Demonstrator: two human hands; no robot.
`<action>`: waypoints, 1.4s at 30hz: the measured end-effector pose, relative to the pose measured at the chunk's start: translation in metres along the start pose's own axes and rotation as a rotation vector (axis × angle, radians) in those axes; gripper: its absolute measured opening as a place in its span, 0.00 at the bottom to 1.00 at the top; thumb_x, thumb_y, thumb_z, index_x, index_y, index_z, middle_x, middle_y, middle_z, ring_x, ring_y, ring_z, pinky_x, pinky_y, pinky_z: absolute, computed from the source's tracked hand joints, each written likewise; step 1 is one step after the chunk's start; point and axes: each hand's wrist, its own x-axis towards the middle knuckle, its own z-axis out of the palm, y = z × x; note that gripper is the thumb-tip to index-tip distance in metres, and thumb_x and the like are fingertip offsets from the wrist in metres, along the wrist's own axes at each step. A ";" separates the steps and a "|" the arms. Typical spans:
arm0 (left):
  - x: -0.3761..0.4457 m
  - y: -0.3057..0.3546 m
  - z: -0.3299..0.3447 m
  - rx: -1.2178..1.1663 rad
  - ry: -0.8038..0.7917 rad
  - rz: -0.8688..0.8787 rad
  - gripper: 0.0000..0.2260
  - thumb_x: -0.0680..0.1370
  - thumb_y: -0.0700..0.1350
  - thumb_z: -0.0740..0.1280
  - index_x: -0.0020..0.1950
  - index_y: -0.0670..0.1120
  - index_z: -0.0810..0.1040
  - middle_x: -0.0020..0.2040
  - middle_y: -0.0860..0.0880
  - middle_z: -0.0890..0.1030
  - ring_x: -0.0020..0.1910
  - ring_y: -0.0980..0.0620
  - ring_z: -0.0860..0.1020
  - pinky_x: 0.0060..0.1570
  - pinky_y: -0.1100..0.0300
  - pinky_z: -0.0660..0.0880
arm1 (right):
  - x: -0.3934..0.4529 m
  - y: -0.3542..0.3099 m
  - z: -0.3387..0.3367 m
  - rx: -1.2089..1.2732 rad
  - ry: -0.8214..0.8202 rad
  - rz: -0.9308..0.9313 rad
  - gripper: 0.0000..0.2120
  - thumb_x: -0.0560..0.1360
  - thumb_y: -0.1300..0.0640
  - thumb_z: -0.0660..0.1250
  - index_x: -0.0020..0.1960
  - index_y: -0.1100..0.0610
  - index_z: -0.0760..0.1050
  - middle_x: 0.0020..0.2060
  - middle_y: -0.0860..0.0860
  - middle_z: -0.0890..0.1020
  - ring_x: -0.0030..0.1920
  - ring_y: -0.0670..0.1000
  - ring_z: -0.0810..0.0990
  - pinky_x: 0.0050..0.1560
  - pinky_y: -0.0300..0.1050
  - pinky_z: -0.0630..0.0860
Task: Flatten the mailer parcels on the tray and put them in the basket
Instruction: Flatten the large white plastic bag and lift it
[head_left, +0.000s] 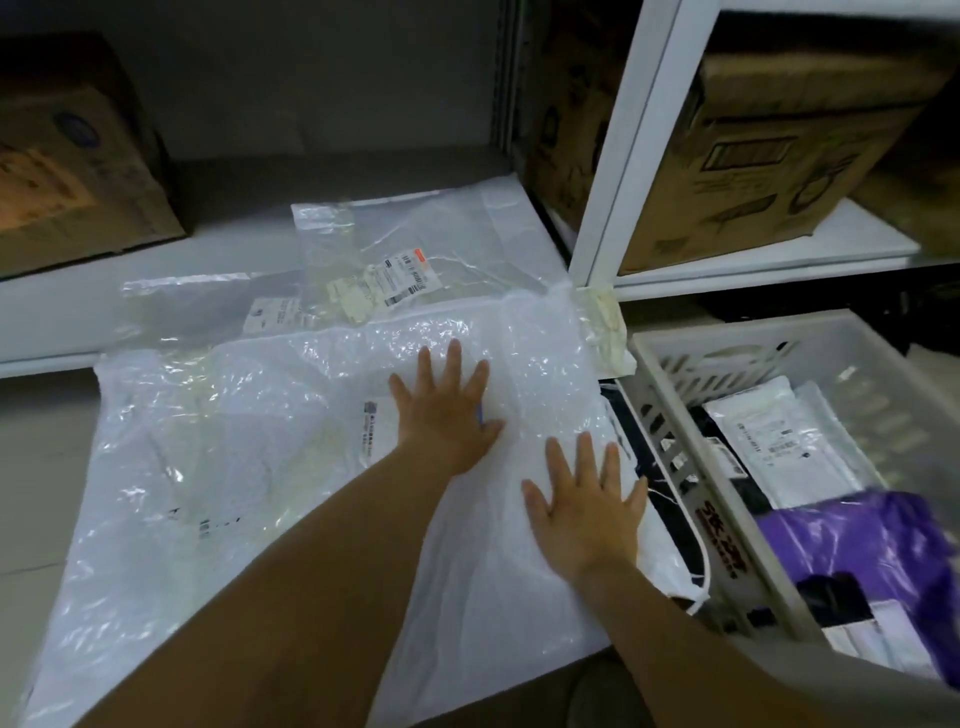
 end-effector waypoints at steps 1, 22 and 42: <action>0.009 0.004 0.000 0.017 -0.026 0.006 0.36 0.76 0.68 0.50 0.77 0.55 0.38 0.77 0.47 0.34 0.76 0.37 0.37 0.70 0.32 0.46 | -0.001 0.000 -0.001 0.007 0.002 -0.001 0.32 0.77 0.33 0.35 0.76 0.42 0.32 0.77 0.52 0.36 0.76 0.59 0.33 0.73 0.66 0.38; 0.029 0.042 0.012 0.282 -0.057 0.526 0.24 0.82 0.50 0.51 0.78 0.57 0.48 0.79 0.51 0.43 0.77 0.44 0.41 0.71 0.33 0.45 | 0.000 -0.001 0.001 0.008 0.010 -0.012 0.33 0.77 0.32 0.35 0.77 0.43 0.34 0.77 0.53 0.36 0.76 0.58 0.33 0.74 0.62 0.36; -0.129 -0.085 -0.032 0.044 0.077 -0.039 0.19 0.78 0.41 0.54 0.70 0.47 0.64 0.69 0.46 0.67 0.70 0.46 0.65 0.74 0.46 0.53 | -0.005 -0.004 -0.041 0.048 0.013 0.267 0.22 0.76 0.46 0.58 0.66 0.55 0.66 0.67 0.60 0.66 0.68 0.62 0.64 0.67 0.60 0.65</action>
